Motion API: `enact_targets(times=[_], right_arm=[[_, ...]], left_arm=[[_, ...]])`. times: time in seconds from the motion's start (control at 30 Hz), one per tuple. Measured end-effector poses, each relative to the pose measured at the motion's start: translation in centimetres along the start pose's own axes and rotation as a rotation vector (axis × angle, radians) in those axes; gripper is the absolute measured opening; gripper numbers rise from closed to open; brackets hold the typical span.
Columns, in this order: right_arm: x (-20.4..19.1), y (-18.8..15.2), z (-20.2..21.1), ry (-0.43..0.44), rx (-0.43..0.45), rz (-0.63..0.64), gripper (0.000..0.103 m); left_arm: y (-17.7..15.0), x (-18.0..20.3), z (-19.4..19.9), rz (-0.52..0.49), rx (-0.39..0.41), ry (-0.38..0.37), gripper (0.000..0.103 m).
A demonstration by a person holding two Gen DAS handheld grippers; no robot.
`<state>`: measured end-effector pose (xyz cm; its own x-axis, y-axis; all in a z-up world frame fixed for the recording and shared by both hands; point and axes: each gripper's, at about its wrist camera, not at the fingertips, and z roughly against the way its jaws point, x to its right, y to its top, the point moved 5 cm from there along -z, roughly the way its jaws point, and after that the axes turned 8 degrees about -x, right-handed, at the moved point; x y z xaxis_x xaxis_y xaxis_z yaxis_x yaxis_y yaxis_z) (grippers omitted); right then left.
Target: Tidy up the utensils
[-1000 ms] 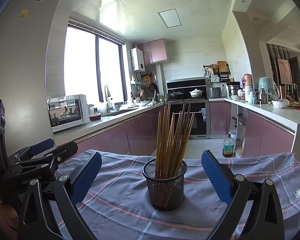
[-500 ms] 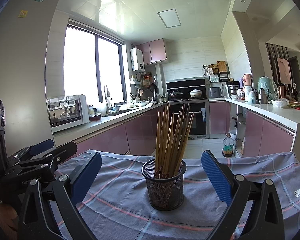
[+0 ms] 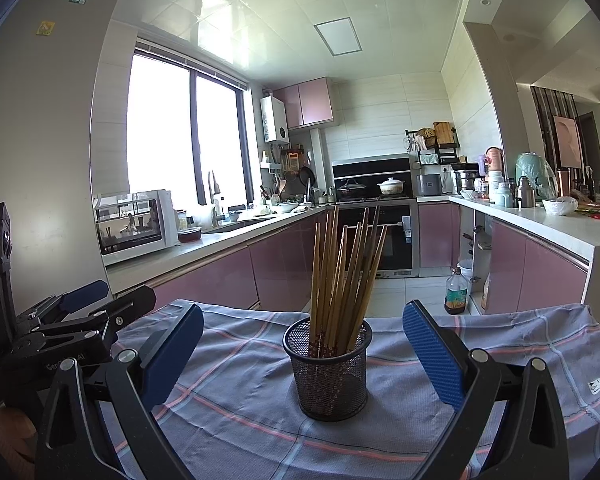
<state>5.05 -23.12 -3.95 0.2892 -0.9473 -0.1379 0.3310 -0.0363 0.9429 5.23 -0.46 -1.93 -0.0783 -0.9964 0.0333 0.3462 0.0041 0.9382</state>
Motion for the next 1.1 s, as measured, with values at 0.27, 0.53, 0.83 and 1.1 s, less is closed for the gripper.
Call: enact_targets(times=[0.27, 0.53, 0.83, 1.1], right_arm=[[0.0, 0.1, 0.0, -0.002, -0.001, -0.002, 0.097], [0.1, 0.1, 0.0, -0.003, -0.002, -0.004, 0.097], [0.7, -0.3, -0.2, -0.022, -0.026, -0.006, 0.097], [7.3, -2.9, -2.4, -0.207, -0.248, -0.037, 0.097]], left_arm=[[-0.4, -0.1, -0.1, -0.002, -0.006, 0.002, 0.098], [-0.4, -0.3, 0.2, 0.0, -0.003, 0.013, 0.098], [-0.7, -0.7, -0.5, 0.006, -0.051, 0.015, 0.098], [-2.0, -2.0, -3.5, 0.011, -0.186, 0.02, 0.098]])
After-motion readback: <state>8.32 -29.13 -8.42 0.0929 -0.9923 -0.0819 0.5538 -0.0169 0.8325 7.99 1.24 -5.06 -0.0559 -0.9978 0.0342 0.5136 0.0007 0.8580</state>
